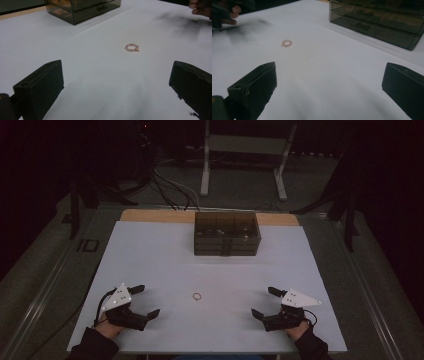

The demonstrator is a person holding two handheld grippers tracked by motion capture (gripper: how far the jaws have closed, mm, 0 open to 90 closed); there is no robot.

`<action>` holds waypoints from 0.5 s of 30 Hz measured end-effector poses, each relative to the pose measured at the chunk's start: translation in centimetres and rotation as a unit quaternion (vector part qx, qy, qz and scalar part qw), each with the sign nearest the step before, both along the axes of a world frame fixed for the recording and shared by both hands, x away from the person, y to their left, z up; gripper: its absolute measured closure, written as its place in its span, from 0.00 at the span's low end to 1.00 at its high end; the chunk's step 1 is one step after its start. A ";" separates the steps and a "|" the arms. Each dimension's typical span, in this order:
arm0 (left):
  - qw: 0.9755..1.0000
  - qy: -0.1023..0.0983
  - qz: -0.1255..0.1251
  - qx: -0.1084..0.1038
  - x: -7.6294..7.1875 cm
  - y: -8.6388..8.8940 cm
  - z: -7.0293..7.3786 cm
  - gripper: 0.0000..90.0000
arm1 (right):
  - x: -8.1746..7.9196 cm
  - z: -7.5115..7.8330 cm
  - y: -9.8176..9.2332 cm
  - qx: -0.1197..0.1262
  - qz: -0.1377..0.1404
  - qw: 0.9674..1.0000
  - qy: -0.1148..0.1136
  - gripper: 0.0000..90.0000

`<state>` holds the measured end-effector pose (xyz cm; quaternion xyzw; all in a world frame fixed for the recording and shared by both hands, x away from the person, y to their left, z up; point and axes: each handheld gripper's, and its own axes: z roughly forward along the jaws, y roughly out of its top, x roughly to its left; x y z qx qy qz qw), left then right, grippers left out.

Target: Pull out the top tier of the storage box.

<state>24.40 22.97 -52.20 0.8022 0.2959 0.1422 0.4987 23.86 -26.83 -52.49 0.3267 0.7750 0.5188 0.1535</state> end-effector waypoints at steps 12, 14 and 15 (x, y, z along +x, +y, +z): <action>1.000 0.005 -0.001 0.011 -0.2 -0.2 -0.1 0.01 | -0.1 -0.1 0.2 -0.004 0.012 1.000 0.007 0.00; 1.000 0.003 -0.005 0.010 -0.2 -0.3 -0.1 0.01 | -0.1 0.0 0.3 -0.008 0.014 1.000 0.005 0.00; 1.000 0.003 -0.007 0.010 -0.2 -0.3 -0.1 0.01 | -0.2 0.0 0.4 -0.014 0.013 1.000 0.002 0.00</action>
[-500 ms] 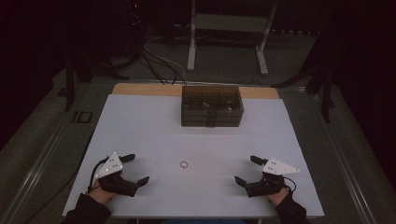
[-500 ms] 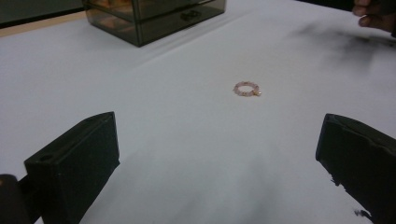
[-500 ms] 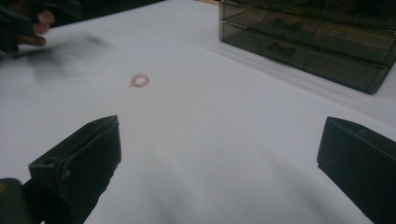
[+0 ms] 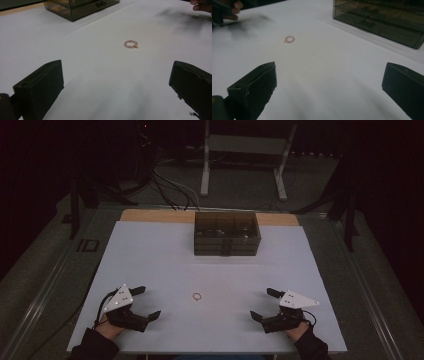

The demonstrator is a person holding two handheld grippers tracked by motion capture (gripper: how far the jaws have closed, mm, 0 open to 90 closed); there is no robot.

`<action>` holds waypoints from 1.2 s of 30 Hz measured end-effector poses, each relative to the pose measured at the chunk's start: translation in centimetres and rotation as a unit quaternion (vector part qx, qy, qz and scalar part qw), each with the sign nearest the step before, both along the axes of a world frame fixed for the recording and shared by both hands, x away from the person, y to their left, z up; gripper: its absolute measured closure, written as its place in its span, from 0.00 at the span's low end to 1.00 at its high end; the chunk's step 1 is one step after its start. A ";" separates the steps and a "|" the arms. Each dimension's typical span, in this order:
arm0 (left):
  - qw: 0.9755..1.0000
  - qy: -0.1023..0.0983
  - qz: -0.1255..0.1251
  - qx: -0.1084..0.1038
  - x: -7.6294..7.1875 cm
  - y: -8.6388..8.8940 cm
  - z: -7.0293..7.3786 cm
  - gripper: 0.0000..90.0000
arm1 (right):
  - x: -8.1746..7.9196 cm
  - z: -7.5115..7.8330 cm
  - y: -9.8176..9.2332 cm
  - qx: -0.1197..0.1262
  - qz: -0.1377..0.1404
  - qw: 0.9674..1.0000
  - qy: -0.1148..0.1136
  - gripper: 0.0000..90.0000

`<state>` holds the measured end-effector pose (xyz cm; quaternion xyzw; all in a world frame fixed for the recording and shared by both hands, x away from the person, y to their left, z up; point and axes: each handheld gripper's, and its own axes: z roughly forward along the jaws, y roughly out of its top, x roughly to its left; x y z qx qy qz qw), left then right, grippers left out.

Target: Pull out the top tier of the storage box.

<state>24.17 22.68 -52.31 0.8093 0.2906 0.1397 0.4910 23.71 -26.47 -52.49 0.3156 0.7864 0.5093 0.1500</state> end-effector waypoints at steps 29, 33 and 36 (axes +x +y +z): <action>1.000 0.008 -0.006 -0.001 0.0 -0.1 -0.2 0.01 | -0.8 3.7 1.5 -0.006 0.005 0.998 -0.064 0.00; 1.000 0.009 -0.006 -0.001 0.1 -0.2 -0.2 0.01 | -0.4 4.6 1.9 -0.011 0.012 0.997 -0.082 0.00; 1.000 0.009 -0.006 -0.002 0.1 -0.2 -0.2 0.01 | 0.0 5.2 2.1 -0.013 0.015 0.996 -0.091 0.00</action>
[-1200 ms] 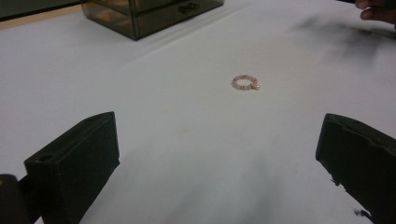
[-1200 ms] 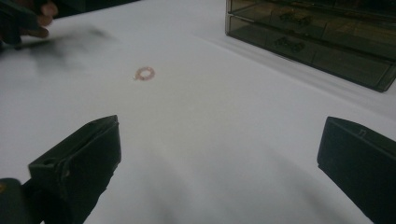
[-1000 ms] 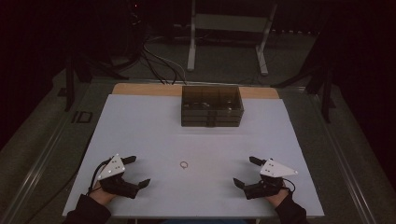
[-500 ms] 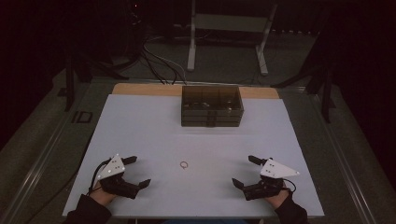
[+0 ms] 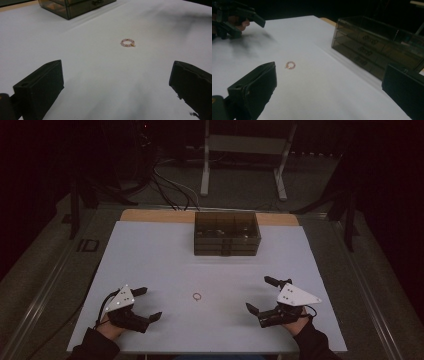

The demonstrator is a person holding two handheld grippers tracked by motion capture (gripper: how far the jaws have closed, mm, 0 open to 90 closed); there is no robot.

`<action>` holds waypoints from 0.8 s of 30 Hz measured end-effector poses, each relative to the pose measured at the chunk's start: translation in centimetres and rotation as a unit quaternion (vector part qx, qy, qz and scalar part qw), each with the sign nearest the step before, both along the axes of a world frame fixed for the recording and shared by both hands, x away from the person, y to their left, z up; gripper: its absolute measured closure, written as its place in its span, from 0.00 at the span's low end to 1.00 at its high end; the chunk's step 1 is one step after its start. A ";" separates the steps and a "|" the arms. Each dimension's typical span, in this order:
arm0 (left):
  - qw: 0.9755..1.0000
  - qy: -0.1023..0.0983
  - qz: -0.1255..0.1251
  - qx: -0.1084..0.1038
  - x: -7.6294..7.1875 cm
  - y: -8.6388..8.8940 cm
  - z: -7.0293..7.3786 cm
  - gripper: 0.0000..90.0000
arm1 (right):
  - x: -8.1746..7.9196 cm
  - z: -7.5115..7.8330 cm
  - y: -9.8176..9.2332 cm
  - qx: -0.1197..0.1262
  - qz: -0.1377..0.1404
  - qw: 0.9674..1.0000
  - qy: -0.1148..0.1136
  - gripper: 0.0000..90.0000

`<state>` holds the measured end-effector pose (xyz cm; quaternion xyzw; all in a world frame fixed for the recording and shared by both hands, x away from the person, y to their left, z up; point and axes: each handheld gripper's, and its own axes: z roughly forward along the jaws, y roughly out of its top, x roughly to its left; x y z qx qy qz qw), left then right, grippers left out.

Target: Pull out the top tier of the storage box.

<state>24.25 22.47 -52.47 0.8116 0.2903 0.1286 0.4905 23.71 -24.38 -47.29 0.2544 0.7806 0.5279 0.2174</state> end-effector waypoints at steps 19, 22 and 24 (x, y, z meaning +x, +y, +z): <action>1.000 0.004 -0.001 0.002 0.1 0.0 -0.1 0.01 | 3.0 2.3 0.8 -0.012 -0.007 0.998 -0.055 0.00; 1.000 0.004 0.000 0.001 0.1 0.0 -0.1 0.01 | 3.6 2.4 1.0 -0.018 -0.010 0.998 -0.064 0.00; 1.000 0.002 0.000 -0.002 0.1 0.0 -0.1 0.01 | 4.0 2.5 1.2 -0.022 -0.012 0.997 -0.067 0.00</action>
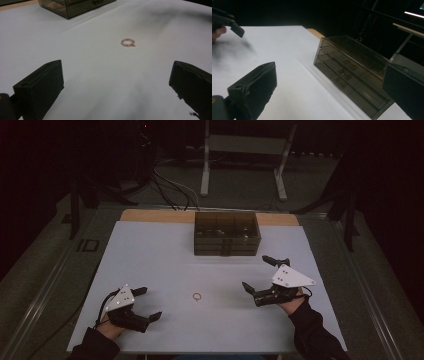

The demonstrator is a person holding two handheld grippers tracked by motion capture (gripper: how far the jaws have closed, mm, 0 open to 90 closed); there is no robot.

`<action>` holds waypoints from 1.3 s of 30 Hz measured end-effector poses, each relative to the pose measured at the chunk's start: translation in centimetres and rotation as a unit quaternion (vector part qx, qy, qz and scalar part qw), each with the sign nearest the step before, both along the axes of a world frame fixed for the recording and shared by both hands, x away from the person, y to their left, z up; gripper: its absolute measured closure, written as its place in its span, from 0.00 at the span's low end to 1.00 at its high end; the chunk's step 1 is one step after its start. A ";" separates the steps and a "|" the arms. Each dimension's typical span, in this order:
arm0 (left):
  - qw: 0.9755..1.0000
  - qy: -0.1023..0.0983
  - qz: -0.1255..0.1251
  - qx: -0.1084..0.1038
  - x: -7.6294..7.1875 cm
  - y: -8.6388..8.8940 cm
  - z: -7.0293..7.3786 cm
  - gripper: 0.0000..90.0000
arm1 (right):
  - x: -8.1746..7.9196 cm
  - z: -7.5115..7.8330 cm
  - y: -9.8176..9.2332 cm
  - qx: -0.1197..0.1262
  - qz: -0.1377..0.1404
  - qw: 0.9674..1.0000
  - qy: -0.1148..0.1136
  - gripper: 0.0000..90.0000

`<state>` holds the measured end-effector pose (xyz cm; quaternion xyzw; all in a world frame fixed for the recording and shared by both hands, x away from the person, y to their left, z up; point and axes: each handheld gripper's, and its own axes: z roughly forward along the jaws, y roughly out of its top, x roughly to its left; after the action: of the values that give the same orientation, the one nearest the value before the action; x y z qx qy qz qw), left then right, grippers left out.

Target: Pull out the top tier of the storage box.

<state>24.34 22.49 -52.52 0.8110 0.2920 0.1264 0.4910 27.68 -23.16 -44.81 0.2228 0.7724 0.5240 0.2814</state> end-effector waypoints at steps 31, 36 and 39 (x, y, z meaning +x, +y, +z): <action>1.000 -0.001 -0.004 0.000 0.0 -0.1 0.0 0.01 | 5.0 -0.9 3.9 -0.097 -0.033 0.993 -0.051 0.00; 1.000 -0.002 -0.004 0.000 0.0 -0.1 0.0 0.01 | 5.8 -1.6 4.7 -0.127 -0.039 0.990 -0.056 0.00; 1.000 0.001 -0.007 -0.004 0.0 0.0 0.0 0.01 | 6.2 -2.0 5.2 -0.141 -0.044 0.987 -0.061 0.00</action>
<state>24.37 22.47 -52.56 0.8115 0.2874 0.1208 0.4943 33.89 -18.00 -46.83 0.1819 0.8093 0.4099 0.3793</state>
